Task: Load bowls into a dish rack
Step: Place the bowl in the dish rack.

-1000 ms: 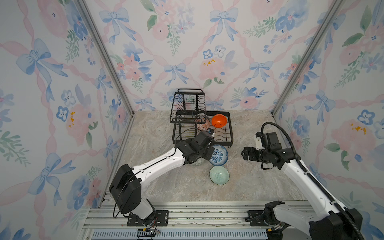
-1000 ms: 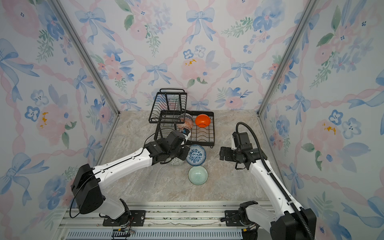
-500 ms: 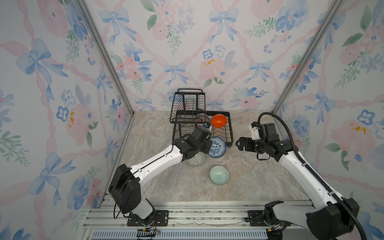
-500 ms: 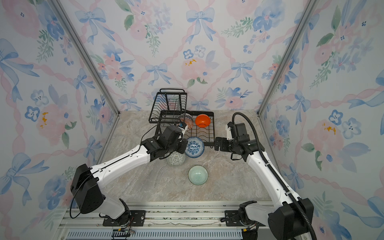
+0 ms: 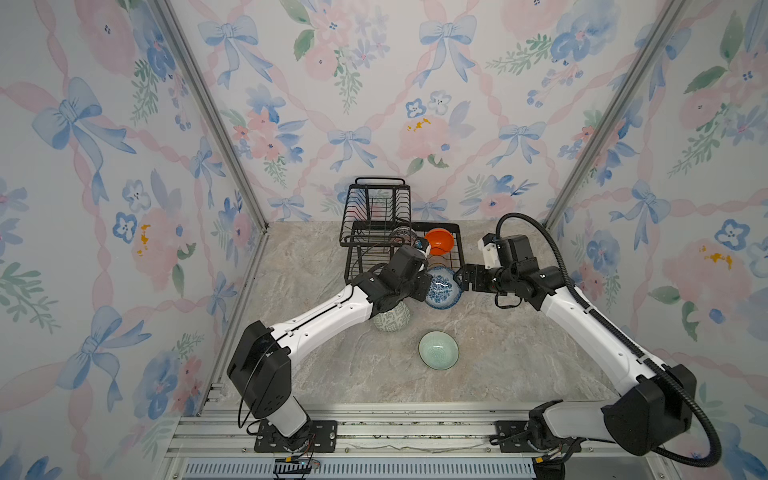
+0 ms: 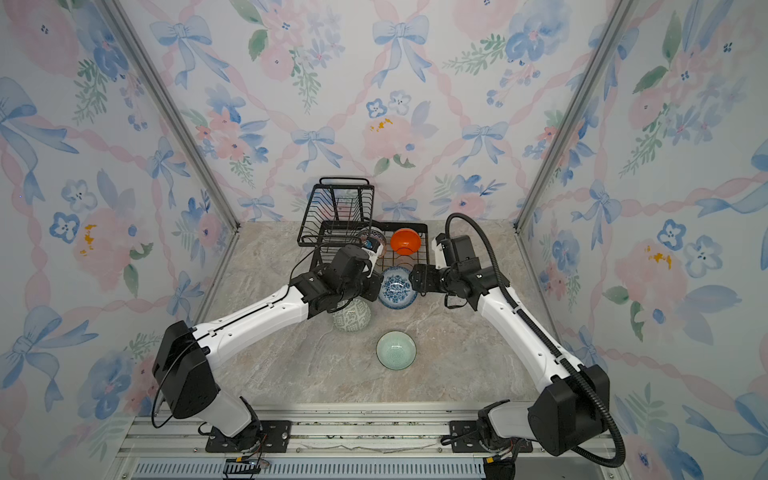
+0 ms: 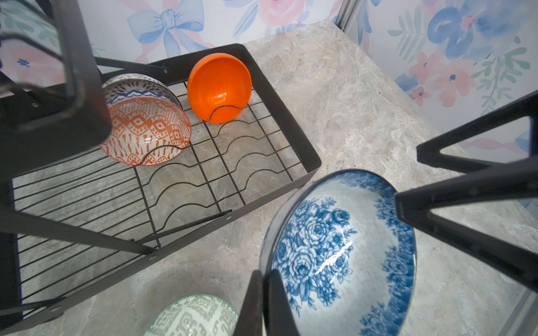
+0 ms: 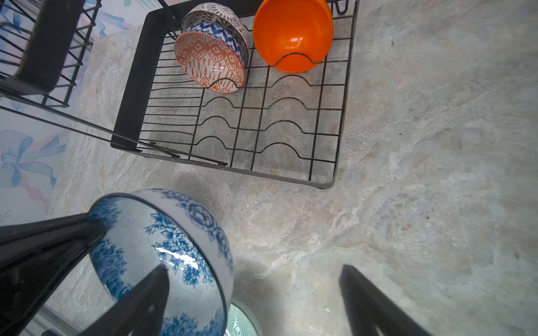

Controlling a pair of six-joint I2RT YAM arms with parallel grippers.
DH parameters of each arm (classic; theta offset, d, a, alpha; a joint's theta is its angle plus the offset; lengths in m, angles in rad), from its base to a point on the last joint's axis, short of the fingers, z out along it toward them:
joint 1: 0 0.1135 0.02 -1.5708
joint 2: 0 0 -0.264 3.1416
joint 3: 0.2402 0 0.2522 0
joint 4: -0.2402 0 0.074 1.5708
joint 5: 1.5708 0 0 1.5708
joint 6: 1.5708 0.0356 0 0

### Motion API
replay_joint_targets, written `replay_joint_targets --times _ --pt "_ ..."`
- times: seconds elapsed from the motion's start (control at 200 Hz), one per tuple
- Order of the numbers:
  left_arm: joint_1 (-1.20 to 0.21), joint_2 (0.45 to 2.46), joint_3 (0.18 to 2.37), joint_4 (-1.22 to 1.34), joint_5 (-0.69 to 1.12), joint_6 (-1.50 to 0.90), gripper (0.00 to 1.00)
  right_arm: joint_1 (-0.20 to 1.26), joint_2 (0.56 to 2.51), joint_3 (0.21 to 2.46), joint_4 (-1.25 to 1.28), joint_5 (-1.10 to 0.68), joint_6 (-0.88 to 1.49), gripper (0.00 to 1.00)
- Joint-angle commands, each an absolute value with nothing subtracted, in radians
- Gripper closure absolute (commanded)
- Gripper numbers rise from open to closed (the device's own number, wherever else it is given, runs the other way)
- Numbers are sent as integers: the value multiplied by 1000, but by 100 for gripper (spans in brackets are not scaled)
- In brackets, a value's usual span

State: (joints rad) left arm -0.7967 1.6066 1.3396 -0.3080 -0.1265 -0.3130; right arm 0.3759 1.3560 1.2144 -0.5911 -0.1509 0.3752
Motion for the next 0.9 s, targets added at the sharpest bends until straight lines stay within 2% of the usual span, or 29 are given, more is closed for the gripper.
replay_joint_targets --times 0.0,0.085,0.285,0.64,0.895 --pt "-784 1609 1378 -244 -103 -295 100 388 1372 1245 -571 -170 382 13" --pt "-780 1612 1382 -238 -97 -293 100 392 1385 1241 -566 -177 385 18" --pt "-772 1618 1397 -237 -94 -287 100 408 1408 1228 -557 -195 391 38" --pt "-767 1628 1411 -234 -85 -285 100 433 1427 1208 -532 -200 405 56" --pt "-767 1623 1407 -231 -86 -285 100 433 1433 1206 -534 -194 400 73"
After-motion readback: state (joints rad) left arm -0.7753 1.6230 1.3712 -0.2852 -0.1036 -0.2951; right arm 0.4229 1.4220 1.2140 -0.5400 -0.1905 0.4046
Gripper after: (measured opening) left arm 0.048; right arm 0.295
